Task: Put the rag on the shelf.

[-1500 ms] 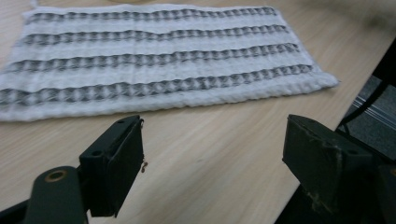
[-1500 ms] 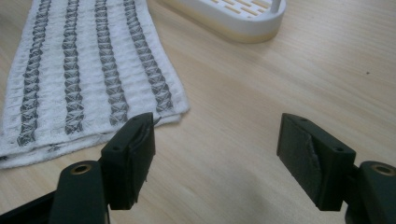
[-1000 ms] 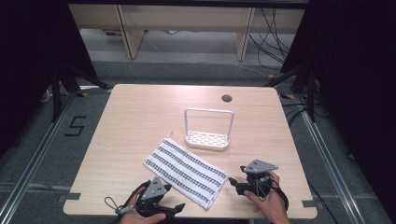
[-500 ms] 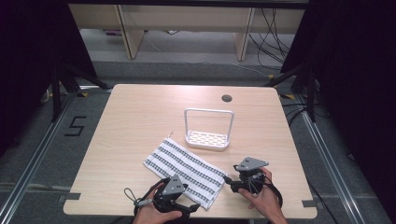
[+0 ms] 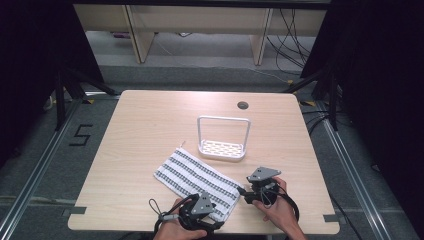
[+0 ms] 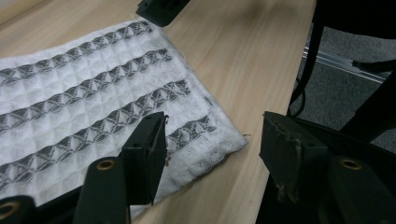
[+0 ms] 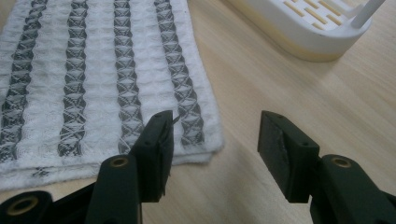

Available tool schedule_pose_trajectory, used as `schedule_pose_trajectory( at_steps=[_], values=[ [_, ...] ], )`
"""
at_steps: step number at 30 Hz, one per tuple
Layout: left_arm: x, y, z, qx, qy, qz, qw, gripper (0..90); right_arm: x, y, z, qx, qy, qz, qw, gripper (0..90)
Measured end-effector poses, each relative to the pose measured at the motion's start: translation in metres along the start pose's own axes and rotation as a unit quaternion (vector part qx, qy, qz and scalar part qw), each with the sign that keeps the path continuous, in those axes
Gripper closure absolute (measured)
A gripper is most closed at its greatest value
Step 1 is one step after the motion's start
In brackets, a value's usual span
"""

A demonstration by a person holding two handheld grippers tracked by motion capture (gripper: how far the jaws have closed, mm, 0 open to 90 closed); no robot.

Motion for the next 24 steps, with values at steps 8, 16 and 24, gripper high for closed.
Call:
schedule_pose_trajectory(
  at_steps=[8, 16, 24],
  values=[
    [-0.009, 0.007, 0.002, -0.001, -0.002, -0.013, 0.9999, 48.0, -0.003, 0.0, 0.001, 0.004, -0.004, 0.0, 1.0, 47.6],
    [-0.014, 0.002, 0.002, -0.038, -0.051, -0.008, 0.9979, 56.9, -0.009, -0.003, 0.002, 0.003, -0.008, 0.002, 1.0, 50.7],
    [-0.015, -0.003, 0.001, -0.039, -0.044, 0.006, 0.9982, 73.1, -0.013, -0.004, 0.002, 0.011, -0.014, 0.001, 0.9998, 62.2]
  ],
)
Point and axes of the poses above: each handheld gripper's, and its own axes: x roughly backward along the jaws, z roughly out of its top, y roughly to its right, the point moved 3 cm from there along -x, roughly forward along the jaws, and after that the axes turned 5 degrees about -z, right-handed, at the moved point
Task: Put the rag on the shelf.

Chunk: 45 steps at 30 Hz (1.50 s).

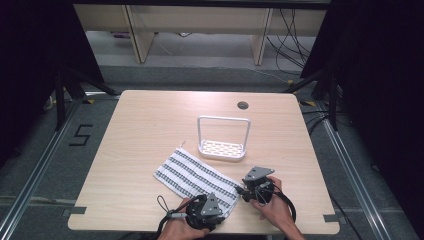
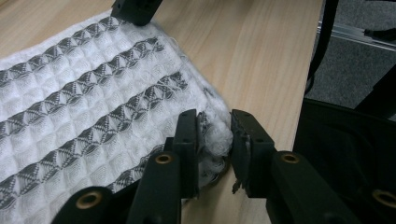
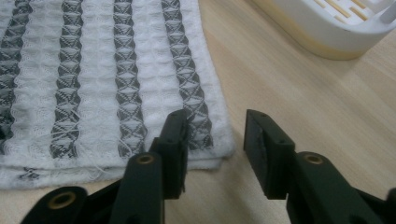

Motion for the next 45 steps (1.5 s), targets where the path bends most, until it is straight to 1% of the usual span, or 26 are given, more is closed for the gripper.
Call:
schedule_pose_trajectory(
  at_steps=[1, 2, 5, 7, 10, 13, 16, 18, 20, 21, 22, 23, 24, 25, 28, 29, 31, 32, 33, 35, 36, 37, 39, 40, 43, 45],
  values=[
    [0.002, -0.002, -0.001, -0.017, -0.016, -0.001, 0.9997, 75.2, 0.001, 0.0, 0.0, 0.003, -0.007, 0.005, 1.0, 65.3],
    [0.002, -0.002, -0.001, -0.015, -0.012, 0.001, 0.9998, 78.4, 0.001, -0.001, -0.001, -0.008, -0.004, 0.012, 0.9999, 69.7],
    [0.0, -0.001, -0.001, -0.002, -0.001, 0.009, 1.0, 82.2, 0.001, -0.001, -0.002, -0.005, 0.001, 0.016, 0.9999, 74.4],
    [0.0, -0.003, -0.001, -0.008, 0.0, 0.007, 0.9999, 83.9, 0.002, -0.003, -0.002, -0.018, -0.006, 0.022, 0.9996, 77.6],
    [0.001, -0.004, -0.001, -0.006, 0.001, 0.006, 1.0, 85.1, 0.0, -0.003, -0.003, -0.031, 0.01, 0.028, 0.9991, 82.6],
    [0.001, -0.004, -0.002, -0.006, 0.004, 0.004, 1.0, 85.3, 0.002, -0.003, -0.004, -0.043, 0.001, 0.035, 0.9985, 85.1],
    [0.001, -0.004, -0.001, -0.002, 0.009, -0.002, 1.0, 85.5, 0.001, -0.004, -0.004, -0.05, 0.009, 0.036, 0.9981, 86.1],
    [0.003, -0.005, -0.001, 0.0, 0.011, 0.0, 0.9999, 85.6, 0.003, -0.003, -0.004, -0.046, 0.005, 0.036, 0.9983, 86.4],
    [0.005, -0.004, 0.0, 0.013, 0.025, -0.003, 0.9996, 85.7, 0.008, -0.003, -0.001, -0.053, 0.018, 0.041, 0.9976, 86.5],
    [0.008, -0.006, 0.001, 0.003, 0.02, 0.001, 0.9998, 85.7, 0.008, -0.003, -0.001, -0.053, 0.018, 0.041, 0.9976, 86.5],
    [0.009, -0.005, 0.002, 0.009, 0.027, -0.001, 0.9996, 85.7, 0.008, -0.002, 0.001, -0.055, 0.039, 0.038, 0.997, 86.6],
    [0.011, -0.006, 0.002, 0.011, 0.033, -0.002, 0.9994, 85.7, 0.012, -0.002, 0.002, -0.053, 0.03, 0.042, 0.9973, 86.5],
    [0.016, -0.007, 0.003, 0.004, 0.025, 0.001, 0.9997, 85.7, 0.014, -0.001, 0.004, -0.05, 0.04, 0.04, 0.9971, 86.6],
    [0.016, -0.006, 0.003, 0.014, 0.038, 0.0, 0.9992, 85.7, 0.016, -0.002, 0.006, -0.05, 0.048, 0.041, 0.9967, 86.6],
    [0.027, -0.008, 0.006, 0.011, 0.044, 0.01, 0.9989, 85.7, 0.023, -0.006, 0.01, -0.064, 0.056, 0.049, 0.9952, 86.6],
    [0.032, -0.009, 0.007, 0.008, 0.047, 0.013, 0.9988, 85.7, 0.024, -0.004, 0.012, -0.053, 0.061, 0.048, 0.9956, 86.6],
    [0.039, -0.01, 0.009, 0.012, 0.059, 0.016, 0.9981, 85.7, 0.027, -0.004, 0.015, -0.053, 0.071, 0.05, 0.9948, 86.6],
    [0.043, -0.012, 0.01, 0.002, 0.052, 0.019, 0.9985, 85.8, 0.03, -0.005, 0.017, -0.055, 0.075, 0.051, 0.9943, 86.6],
    [0.046, -0.011, 0.012, 0.013, 0.067, 0.019, 0.9975, 85.7, 0.032, -0.005, 0.019, -0.057, 0.085, 0.05, 0.9935, 86.6],
    [0.054, -0.013, 0.014, 0.012, 0.067, 0.023, 0.9974, 85.7, 0.039, -0.006, 0.024, -0.055, 0.091, 0.054, 0.9929, 86.7],
    [0.058, -0.013, 0.017, 0.014, 0.084, 0.023, 0.9961, 85.8, 0.04, -0.006, 0.026, -0.051, 0.098, 0.049, 0.9927, 86.7],
    [0.063, -0.013, 0.018, 0.019, 0.083, 0.024, 0.996, 85.8, 0.043, -0.007, 0.03, -0.051, 0.105, 0.053, 0.9917, 86.7],
    [0.072, -0.013, 0.022, 0.013, 0.093, 0.027, 0.9952, 85.8, 0.049, -0.009, 0.035, -0.061, 0.11, 0.056, 0.9905, 86.8],
    [0.08, -0.012, 0.025, 0.013, 0.096, 0.028, 0.9949, 85.8, 0.052, -0.008, 0.039, -0.049, 0.119, 0.056, 0.99, 86.8],
    [0.096, -0.01, 0.032, 0.008, 0.104, 0.036, 0.9939, 85.8, 0.064, -0.011, 0.053, -0.058, 0.138, 0.068, 0.9864, 86.8],
    [0.109, -0.01, 0.036, 0.008, 0.109, 0.039, 0.9933, 85.8, 0.072, -0.012, 0.062, -0.047, 0.155, 0.071, 0.9842, 86.8]
  ],
)
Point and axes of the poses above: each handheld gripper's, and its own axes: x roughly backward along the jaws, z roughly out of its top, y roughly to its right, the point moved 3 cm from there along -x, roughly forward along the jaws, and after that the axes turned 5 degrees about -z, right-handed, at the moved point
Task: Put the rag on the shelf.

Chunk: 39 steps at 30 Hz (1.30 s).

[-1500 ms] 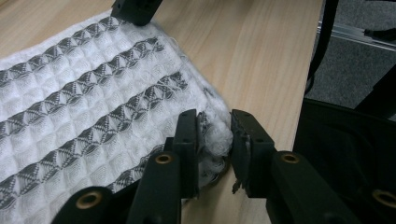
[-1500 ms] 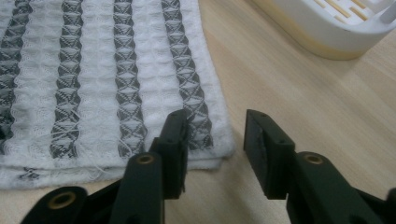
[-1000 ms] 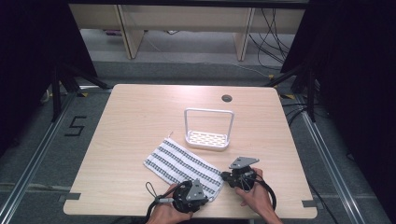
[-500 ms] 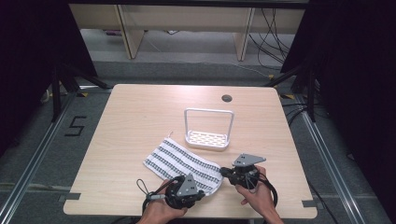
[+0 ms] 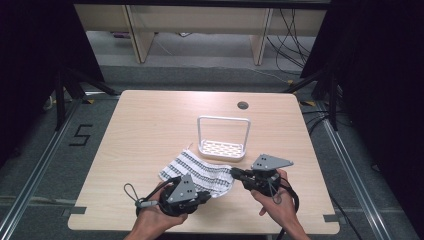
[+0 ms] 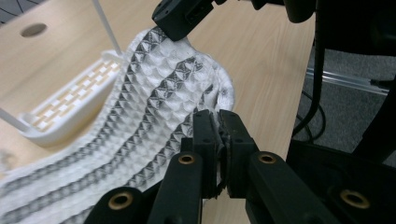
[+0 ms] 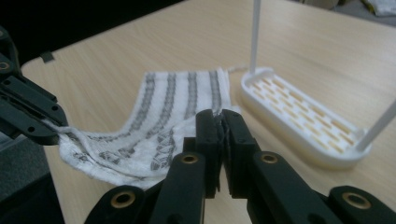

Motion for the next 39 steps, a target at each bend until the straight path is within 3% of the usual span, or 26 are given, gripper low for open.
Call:
schedule_pose_trajectory(
  at_steps=[3, 5, 6, 8, 11, 13, 14, 15, 17, 18, 20, 22, 27, 33, 34, 39],
  values=[
    [0.017, -0.004, 0.011, -0.003, 0.015, 0.006, 0.9999, 85.8, 0.008, -0.007, 0.017, 0.004, 0.015, 0.013, 0.9998, 86.8],
    [0.026, -0.008, 0.017, -0.003, 0.02, 0.009, 0.9998, 85.7, 0.013, -0.009, 0.027, 0.019, 0.031, 0.009, 0.9993, 86.8],
    [0.032, -0.01, 0.021, 0.0, 0.029, 0.007, 0.9995, 85.8, 0.016, -0.012, 0.031, 0.009, 0.031, 0.01, 0.9994, 86.8],
    [0.04, -0.013, 0.028, -0.001, 0.036, 0.013, 0.9993, 85.8, 0.021, -0.012, 0.042, 0.028, 0.044, 0.011, 0.9986, 86.8],
    [0.053, -0.021, 0.039, 0.002, 0.049, 0.017, 0.9987, 85.8, 0.031, -0.015, 0.055, 0.021, 0.044, 0.016, 0.9987, 86.8],
    [0.059, -0.024, 0.046, 0.003, 0.058, 0.021, 0.9981, 85.8, 0.037, -0.014, 0.066, 0.039, 0.063, 0.015, 0.9972, 86.8],
    [0.062, -0.026, 0.049, 0.002, 0.061, 0.022, 0.9979, 85.8, 0.041, -0.017, 0.07, 0.022, 0.059, 0.021, 0.9978, 86.8],
    [0.066, -0.028, 0.053, 0.003, 0.067, 0.025, 0.9974, 85.8, 0.042, -0.016, 0.073, 0.033, 0.064, 0.022, 0.9972, 86.8],
    [0.074, -0.032, 0.061, 0.001, 0.075, 0.029, 0.9967, 85.8, 0.049, -0.018, 0.081, 0.026, 0.068, 0.022, 0.9971, 86.9],
    [0.077, -0.033, 0.064, -0.001, 0.078, 0.03, 0.9965, 85.8, 0.051, -0.017, 0.086, 0.041, 0.079, 0.017, 0.9959, 86.8],
    [0.083, -0.036, 0.071, -0.007, 0.08, 0.036, 0.9961, 85.8, 0.06, -0.02, 0.096, 0.044, 0.088, 0.015, 0.995, 86.9],
    [0.086, -0.038, 0.078, -0.007, 0.084, 0.04, 0.9956, 85.8, 0.062, -0.019, 0.1, 0.056, 0.095, 0.011, 0.9939, 86.9],
    [0.089, -0.05, 0.095, -0.004, 0.099, 0.053, 0.9936, 85.8, 0.069, -0.019, 0.111, 0.061, 0.103, 0.001, 0.9928, 86.9],
    [0.087, -0.063, 0.114, 0.0, 0.113, 0.063, 0.9916, 85.8, 0.07, -0.008, 0.118, 0.051, 0.112, -0.009, 0.9923, 86.9],
    [0.087, -0.065, 0.116, -0.002, 0.111, 0.066, 0.9916, 85.8, 0.069, -0.007, 0.119, 0.044, 0.113, -0.004, 0.9926, 86.9],
    [0.08, -0.078, 0.126, 0.005, 0.107, 0.073, 0.9916, 85.8, 0.067, 0.006, 0.126, 0.039, 0.113, -0.023, 0.9925, 86.9]
  ],
)
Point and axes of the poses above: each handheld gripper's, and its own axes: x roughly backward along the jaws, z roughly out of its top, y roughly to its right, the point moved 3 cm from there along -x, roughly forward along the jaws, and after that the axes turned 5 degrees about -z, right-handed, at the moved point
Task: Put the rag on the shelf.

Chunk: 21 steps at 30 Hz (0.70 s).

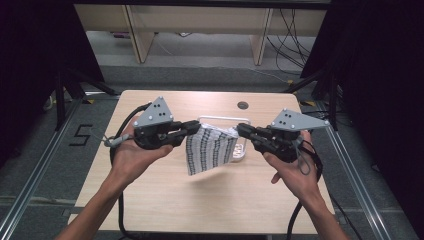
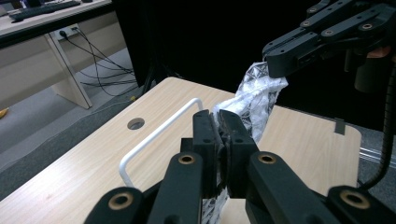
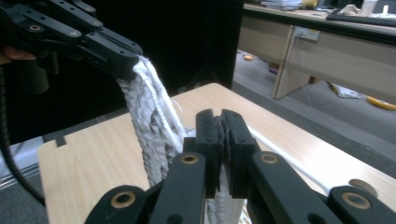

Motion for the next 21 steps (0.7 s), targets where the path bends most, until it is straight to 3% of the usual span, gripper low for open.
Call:
schedule_pose_trajectory(
  at_steps=[6, 7, 8, 13, 19, 21],
  values=[
    [-0.015, -0.015, 0.005, 0.015, -0.001, 0.003, 0.9999, 85.7, -0.008, 0.014, 0.004, -0.012, -0.001, -0.015, 0.9998, 86.9],
    [-0.016, -0.017, 0.005, 0.015, -0.001, 0.003, 0.9999, 85.8, -0.01, 0.017, 0.005, -0.005, 0.002, -0.019, 0.9998, 86.8],
    [-0.019, -0.021, 0.006, 0.021, 0.0, 0.005, 0.9998, 85.8, -0.011, 0.018, 0.005, -0.016, -0.002, -0.02, 0.9997, 86.9],
    [-0.027, -0.031, 0.011, 0.029, -0.001, 0.01, 0.9995, 85.8, -0.017, 0.027, 0.011, -0.014, -0.001, -0.029, 0.9995, 86.9],
    [-0.037, -0.046, 0.025, 0.034, 0.005, 0.022, 0.9991, 85.8, -0.022, 0.038, 0.019, -0.016, 0.002, -0.038, 0.9991, 86.8],
    [-0.041, -0.051, 0.029, 0.039, 0.008, 0.024, 0.9989, 85.8, -0.024, 0.04, 0.022, -0.027, 0.002, -0.037, 0.9989, 86.8]
  ],
)
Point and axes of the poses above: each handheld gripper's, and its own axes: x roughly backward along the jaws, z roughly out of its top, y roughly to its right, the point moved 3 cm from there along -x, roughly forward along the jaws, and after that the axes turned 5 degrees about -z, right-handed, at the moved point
